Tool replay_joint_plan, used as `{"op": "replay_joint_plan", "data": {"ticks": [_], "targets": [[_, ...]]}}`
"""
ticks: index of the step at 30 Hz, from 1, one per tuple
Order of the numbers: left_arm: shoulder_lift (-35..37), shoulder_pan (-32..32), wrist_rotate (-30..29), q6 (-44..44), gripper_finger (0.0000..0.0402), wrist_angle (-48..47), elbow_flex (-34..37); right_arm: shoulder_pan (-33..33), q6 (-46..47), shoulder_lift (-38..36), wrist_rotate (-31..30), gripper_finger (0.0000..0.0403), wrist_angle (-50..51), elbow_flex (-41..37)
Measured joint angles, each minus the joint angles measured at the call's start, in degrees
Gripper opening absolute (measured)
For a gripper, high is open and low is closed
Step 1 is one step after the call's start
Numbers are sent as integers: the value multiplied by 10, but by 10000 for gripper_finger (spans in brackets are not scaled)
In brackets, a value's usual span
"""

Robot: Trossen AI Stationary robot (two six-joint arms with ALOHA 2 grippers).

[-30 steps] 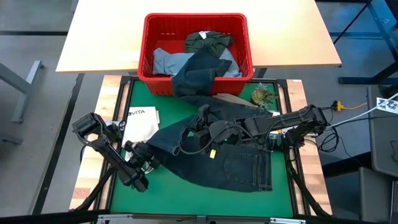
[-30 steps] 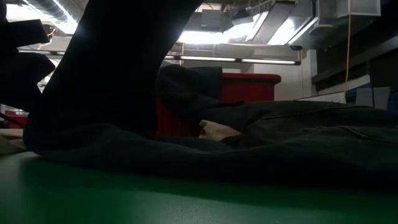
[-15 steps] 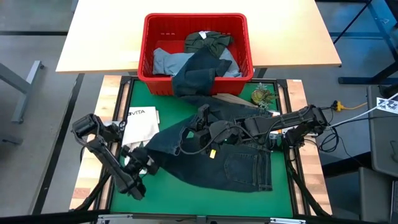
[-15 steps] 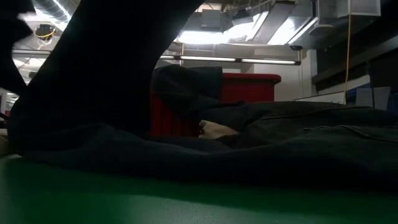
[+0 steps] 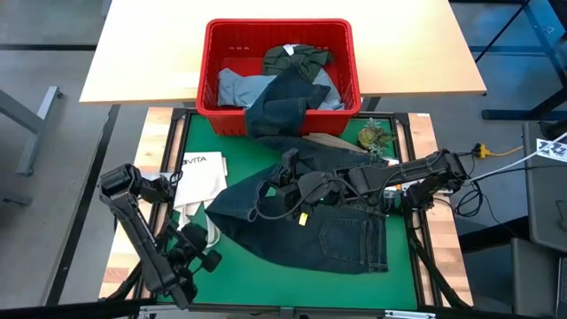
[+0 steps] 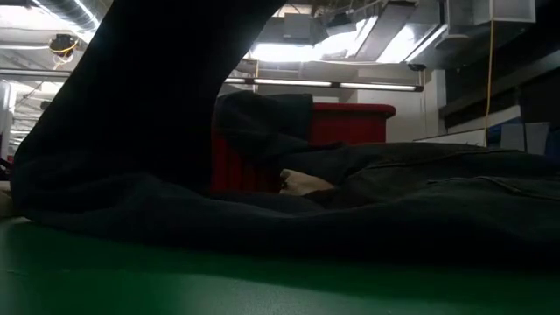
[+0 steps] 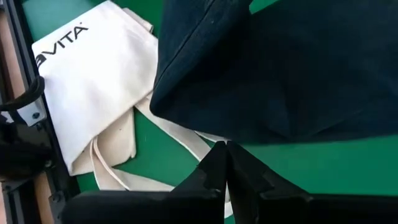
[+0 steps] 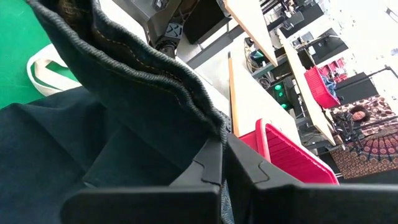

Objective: Fold Laundry from Bin
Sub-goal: Fold the dark blue jeans

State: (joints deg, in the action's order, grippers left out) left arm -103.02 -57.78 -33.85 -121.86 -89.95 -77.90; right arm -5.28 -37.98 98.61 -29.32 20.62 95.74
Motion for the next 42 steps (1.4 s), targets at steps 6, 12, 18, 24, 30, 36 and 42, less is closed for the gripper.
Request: {"op": "replay_joint_plan", "data": {"ticks": [6, 12, 18, 24, 30, 36, 42], "targets": [[0, 29, 3, 51, 43, 1, 1, 0, 2, -8, 4, 5, 7, 0], [0, 78, 30, 102, 120, 0, 1, 4, 18, -22, 43, 5, 11, 0], [0, 134, 44, 189, 190, -1, 1, 4, 19, -29, 59, 5, 22, 0], [0, 189, 45, 282, 219, -1, 1, 4, 19, -30, 60, 5, 31, 0], [0, 232, 53, 324, 218, -1, 1, 4, 19, -30, 60, 5, 36, 0], [0, 252, 58, 339, 217, -1, 2, 4, 19, -30, 60, 5, 36, 0], [0, 245, 74, 333, 217, 18, 51, 4, 19, -30, 60, 5, 36, 0]]}}
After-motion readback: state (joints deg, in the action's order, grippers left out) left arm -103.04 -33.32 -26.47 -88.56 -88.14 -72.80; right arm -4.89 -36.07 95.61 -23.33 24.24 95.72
